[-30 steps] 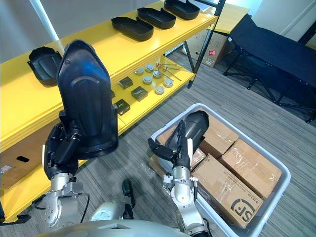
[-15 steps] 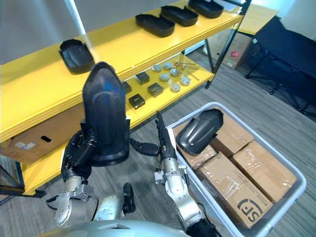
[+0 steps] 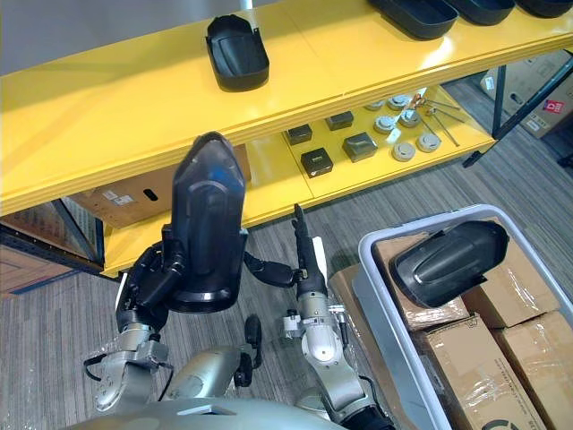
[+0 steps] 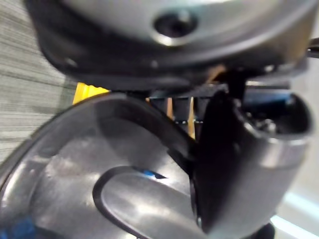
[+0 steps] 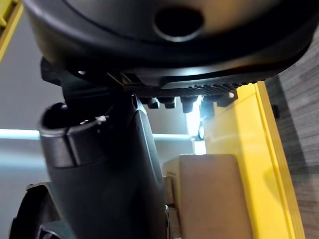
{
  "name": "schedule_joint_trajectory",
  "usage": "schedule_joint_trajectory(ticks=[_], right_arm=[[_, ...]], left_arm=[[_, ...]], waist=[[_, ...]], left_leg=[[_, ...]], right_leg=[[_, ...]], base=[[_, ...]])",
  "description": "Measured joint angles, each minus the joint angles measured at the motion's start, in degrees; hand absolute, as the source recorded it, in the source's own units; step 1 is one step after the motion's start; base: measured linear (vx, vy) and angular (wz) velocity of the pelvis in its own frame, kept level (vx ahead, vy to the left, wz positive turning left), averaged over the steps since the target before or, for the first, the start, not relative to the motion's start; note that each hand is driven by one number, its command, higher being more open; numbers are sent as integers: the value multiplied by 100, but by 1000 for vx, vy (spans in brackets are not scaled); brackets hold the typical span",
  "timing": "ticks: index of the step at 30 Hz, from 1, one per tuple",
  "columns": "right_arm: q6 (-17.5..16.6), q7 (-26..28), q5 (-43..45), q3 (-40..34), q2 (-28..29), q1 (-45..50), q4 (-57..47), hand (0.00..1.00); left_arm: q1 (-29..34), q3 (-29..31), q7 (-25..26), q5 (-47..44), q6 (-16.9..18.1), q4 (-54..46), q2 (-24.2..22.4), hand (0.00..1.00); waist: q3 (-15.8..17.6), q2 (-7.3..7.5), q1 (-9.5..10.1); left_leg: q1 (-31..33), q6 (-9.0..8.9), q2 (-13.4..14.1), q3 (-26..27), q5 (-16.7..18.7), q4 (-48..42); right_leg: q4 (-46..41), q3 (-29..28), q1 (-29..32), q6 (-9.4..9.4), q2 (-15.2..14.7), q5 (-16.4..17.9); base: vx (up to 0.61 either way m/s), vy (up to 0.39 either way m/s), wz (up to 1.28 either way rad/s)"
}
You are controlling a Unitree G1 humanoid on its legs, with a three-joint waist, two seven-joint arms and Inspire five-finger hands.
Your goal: Walk over and take three plastic housings, then place them on the shelf
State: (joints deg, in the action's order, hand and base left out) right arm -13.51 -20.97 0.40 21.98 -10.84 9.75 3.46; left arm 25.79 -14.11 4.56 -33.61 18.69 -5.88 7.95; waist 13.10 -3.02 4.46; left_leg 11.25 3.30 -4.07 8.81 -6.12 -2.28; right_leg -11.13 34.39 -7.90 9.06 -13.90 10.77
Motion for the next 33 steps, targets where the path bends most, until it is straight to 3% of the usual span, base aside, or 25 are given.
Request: schedule_joint_trajectory(ticks=[6, 16, 23, 25, 29, 30, 31, 32, 33], right_arm=[[-295, -662, 3, -317, 12, -19, -2, 100], [-320, -687, -254, -434, 222, 3, -3, 100], [-321, -677, -461, -390, 216, -4, 10, 100], [-332, -558, -453, -319, 216, -122, 18, 100], [-330, -347, -443, -187, 161, -291, 141, 100], [-326, -294, -437, -176, 123, -283, 142, 100], [-328, -247, -430, -181, 70, -254, 143, 100], [-328, -175, -373, -197, 3, -183, 155, 100], [-353, -130, -259, -237, -45, -72, 154, 100]], left_arm=[[-74, -26, -160, 48, 2, -48, 44, 0], [-271, -80, -220, 43, 0, -157, 94, 0], [-269, -218, -530, 4, -155, -154, 82, 0], [-257, -303, -408, 7, -167, -126, 80, 0], [-272, -153, -285, -60, -173, -3, -27, 0], [-261, -128, -291, -203, -173, 99, -54, 0], [-208, -123, -294, -277, -173, 175, -74, 0], [-119, -148, -331, -298, -173, 244, -91, 0], [-65, -183, -385, -291, -173, 319, -88, 0]], waist=[[5, 8, -5], [16, 28, -20], [-84, 168, -17], [-106, 191, -29], [-98, 155, -29], [-110, 107, 6], [-113, 96, 17], [-117, 97, 20], [-136, 72, 4]], left_leg=[[-128, -76, 86, 423, -208, 509], [-363, -54, 43, 409, -346, 724], [-537, -22, 113, 587, -342, 705], [-534, 55, 207, 643, -400, 596], [-150, -87, 639, 494, -268, -266], [-165, -253, 692, 431, -395, -252], [-145, -486, 790, 427, -179, -384], [-72, -271, 865, 515, 123, -819], [-55, -173, 883, 530, 429, -1217]], right_leg=[[-393, -32, 274, -75, -96, 151], [-476, -121, 180, -109, -96, 218], [-377, -301, 69, -68, -52, 184], [-278, -348, 28, -86, -13, 190], [-2, -264, -91, -286, 435, -2], [9, -265, -99, -422, 504, -1], [17, -256, -70, -546, 497, 19], [22, -264, -33, -581, 491, -2], [19, -274, -1, -588, 449, -7]], base=[[-38, -29, 5], [15, -43, -1], [5, -53, -14], [-14, -79, -18], [-129, -122, 2], [-183, -89, -14], [-169, -43, -18], [-102, -18, -13], [-98, -4, -8]])
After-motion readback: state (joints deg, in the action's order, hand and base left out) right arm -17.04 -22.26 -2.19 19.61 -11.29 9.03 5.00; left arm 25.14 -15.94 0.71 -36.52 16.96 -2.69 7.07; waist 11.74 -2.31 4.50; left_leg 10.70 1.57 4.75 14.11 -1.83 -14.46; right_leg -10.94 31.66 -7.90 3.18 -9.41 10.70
